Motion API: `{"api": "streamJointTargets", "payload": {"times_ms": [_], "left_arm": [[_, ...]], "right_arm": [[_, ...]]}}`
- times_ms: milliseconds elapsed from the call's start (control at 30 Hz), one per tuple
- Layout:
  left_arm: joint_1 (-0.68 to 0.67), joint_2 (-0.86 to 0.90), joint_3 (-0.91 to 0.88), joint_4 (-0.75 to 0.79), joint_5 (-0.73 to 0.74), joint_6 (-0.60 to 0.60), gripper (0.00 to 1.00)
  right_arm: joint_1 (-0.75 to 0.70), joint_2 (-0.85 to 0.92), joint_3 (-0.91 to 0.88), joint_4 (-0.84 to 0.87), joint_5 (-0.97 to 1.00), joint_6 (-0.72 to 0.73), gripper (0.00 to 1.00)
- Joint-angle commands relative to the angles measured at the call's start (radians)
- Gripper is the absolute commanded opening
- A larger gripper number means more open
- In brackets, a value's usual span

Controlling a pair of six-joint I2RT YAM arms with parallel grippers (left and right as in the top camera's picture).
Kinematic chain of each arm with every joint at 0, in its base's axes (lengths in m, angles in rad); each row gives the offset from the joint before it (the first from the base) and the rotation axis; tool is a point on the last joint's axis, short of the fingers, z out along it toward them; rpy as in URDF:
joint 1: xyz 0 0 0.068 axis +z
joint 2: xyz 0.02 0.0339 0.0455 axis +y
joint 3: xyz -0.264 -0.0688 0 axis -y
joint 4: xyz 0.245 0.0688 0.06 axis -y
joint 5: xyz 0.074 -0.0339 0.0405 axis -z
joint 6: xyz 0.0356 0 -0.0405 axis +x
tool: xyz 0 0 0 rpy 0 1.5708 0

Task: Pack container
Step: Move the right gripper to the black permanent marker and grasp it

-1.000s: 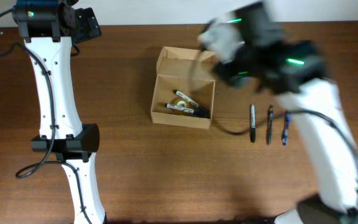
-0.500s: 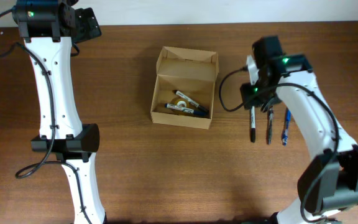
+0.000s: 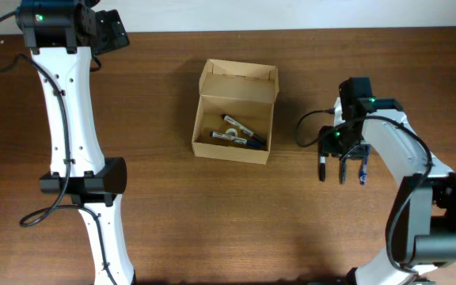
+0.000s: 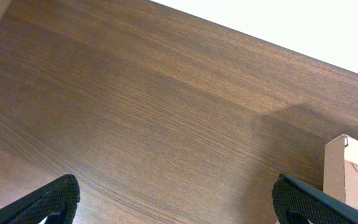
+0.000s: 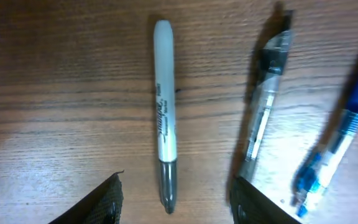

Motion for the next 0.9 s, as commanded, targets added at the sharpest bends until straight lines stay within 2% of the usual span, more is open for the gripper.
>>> {"api": "streamJointTargets", "payload": {"times_ms": [0, 167, 267, 433, 500, 567, 700, 867], "left_arm": [[0.003, -0.009, -0.003, 0.0, -0.004, 0.015, 1.0], [0.003, -0.009, -0.003, 0.0, -0.004, 0.015, 1.0], [0.003, -0.009, -0.003, 0.0, -0.004, 0.015, 1.0], [0.003, -0.009, -0.003, 0.0, -0.004, 0.015, 1.0], [0.003, -0.009, -0.003, 0.0, -0.004, 0.015, 1.0], [0.003, -0.009, -0.003, 0.0, -0.004, 0.015, 1.0], [0.003, -0.009, -0.003, 0.0, -0.004, 0.015, 1.0], [0.003, -0.009, -0.003, 0.0, -0.004, 0.015, 1.0]], "right_arm": [[-0.001, 0.043, -0.012, 0.01, -0.025, 0.011, 0.53], [0.004, 0.096, -0.013, 0.024, -0.017, 0.013, 0.5], [0.004, 0.125, -0.013, 0.034, 0.027, 0.042, 0.45], [0.004, 0.157, -0.014, 0.052, 0.035, 0.042, 0.43], [0.004, 0.172, -0.016, 0.058, 0.035, 0.042, 0.36], [0.004, 0.182, -0.017, 0.06, 0.035, 0.042, 0.23], [0.005, 0.191, -0.021, 0.064, 0.035, 0.046, 0.04], [0.005, 0.174, 0.023, 0.039, 0.015, 0.045, 0.04]]}}
